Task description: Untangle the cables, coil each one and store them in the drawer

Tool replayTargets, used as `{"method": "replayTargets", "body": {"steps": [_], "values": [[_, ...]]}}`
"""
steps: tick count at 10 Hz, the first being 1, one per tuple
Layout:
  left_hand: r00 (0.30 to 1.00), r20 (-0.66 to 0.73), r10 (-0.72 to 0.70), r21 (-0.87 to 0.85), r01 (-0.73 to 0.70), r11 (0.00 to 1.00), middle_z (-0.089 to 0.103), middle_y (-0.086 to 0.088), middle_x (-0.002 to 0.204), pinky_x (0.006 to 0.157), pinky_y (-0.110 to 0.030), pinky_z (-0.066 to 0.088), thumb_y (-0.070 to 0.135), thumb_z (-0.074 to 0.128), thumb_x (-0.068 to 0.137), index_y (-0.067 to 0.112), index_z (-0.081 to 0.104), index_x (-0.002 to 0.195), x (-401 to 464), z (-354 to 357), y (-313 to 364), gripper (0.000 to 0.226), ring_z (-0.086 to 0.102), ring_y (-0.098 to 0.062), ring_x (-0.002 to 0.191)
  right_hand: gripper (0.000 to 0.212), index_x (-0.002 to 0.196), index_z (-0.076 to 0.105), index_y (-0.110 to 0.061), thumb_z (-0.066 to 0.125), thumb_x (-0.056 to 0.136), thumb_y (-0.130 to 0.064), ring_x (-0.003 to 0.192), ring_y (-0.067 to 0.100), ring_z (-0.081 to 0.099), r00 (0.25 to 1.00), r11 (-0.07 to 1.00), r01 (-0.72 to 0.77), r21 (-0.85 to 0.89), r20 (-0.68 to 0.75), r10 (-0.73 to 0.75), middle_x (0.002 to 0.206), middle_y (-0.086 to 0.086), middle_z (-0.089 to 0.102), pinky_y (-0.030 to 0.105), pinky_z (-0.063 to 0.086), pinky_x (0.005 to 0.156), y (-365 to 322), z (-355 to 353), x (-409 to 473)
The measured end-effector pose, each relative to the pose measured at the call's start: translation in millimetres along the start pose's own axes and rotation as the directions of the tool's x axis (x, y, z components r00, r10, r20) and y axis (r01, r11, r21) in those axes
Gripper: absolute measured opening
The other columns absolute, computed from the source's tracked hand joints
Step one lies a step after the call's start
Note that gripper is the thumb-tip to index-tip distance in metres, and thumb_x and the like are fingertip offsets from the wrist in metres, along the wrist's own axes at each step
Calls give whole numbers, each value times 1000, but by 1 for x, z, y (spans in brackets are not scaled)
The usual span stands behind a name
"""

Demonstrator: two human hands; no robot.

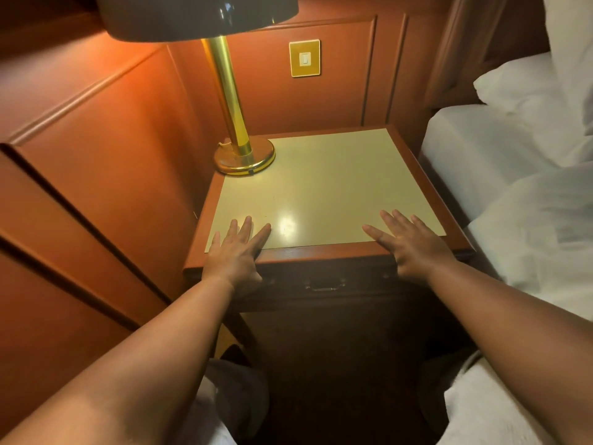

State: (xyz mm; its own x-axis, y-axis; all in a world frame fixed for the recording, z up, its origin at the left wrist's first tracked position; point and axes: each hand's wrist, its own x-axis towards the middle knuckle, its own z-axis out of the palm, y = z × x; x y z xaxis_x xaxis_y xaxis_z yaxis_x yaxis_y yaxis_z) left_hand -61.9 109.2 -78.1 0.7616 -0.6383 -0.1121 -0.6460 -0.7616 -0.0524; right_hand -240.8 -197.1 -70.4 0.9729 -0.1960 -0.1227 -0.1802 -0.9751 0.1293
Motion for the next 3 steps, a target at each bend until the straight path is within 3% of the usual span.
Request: {"method": "replayTargets", "body": {"steps": [1,2,3], "values": [[999,36,-13,-34,14,999,-13,0,167,123,-54,1,65,73,76,48,-11,154,0,-4,3,117,-12,-30,154,108,151,-15,-49,59,86,-4,152,24,-15,997,998,-57,41,46,55,165,2,-18,44,-3,123,-7,-7,-2],[997,67,-39,-81,44,996,-13,-1,168,124,-56,3,58,73,81,43,-7,156,-6,-8,7,111,-12,-30,154,107,153,-14,-44,69,87,-29,151,25,-17,991,987,-96,131,106,82,164,1,-20,45,-5,121,-14,-12,-8],[992,117,45,-164,-25,986,-16,5,166,125,-51,2,60,63,87,41,-3,158,-41,-9,3,99,-14,-24,153,96,157,-1,-38,66,88,-49,151,17,-13,983,946,-78,315,183,20,165,-7,-14,37,-3,119,-10,-18,-46]]}}
